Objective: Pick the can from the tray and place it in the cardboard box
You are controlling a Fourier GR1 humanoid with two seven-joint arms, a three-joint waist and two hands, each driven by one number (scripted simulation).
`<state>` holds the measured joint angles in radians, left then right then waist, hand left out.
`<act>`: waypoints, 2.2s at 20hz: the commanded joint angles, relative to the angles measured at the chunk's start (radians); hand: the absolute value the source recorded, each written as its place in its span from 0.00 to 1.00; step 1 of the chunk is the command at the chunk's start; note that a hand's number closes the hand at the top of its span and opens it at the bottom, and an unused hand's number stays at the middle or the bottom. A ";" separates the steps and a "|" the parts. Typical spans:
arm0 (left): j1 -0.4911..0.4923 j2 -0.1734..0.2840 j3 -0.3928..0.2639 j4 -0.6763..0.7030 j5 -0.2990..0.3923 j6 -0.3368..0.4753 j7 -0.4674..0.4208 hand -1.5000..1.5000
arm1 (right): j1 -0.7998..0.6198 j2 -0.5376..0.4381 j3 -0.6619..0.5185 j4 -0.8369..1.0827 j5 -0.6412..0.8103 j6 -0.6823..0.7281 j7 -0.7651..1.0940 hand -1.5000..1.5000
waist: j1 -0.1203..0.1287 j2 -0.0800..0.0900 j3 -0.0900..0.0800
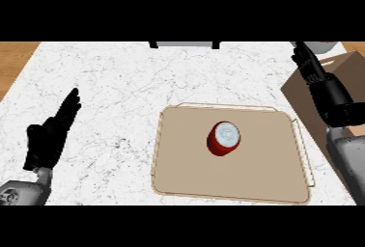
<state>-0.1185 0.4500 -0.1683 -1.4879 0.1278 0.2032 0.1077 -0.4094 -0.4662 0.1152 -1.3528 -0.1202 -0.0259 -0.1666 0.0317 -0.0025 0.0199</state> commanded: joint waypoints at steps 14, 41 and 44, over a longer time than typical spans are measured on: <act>0.066 -0.008 0.214 -0.054 0.303 -0.152 0.057 0.50 | 0.353 0.226 0.057 -0.486 0.152 -0.339 -0.140 0.00 | -0.051 -0.002 -0.021; 0.132 -0.062 0.170 -0.173 0.238 -0.135 0.103 0.50 | -0.170 0.103 0.385 -0.514 0.391 0.342 1.305 0.00 | -0.016 0.002 -0.021; 0.089 -0.066 0.186 -0.173 0.240 -0.117 0.136 0.50 | -0.190 0.107 0.369 -0.460 0.370 0.370 1.303 0.00 | -0.019 0.003 -0.021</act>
<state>-0.0186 0.3892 0.0132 -1.6442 0.3735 0.0790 0.2203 -0.5329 -0.4140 0.4841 -1.9133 0.2567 0.2790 1.0296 0.0114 -0.0010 -0.0017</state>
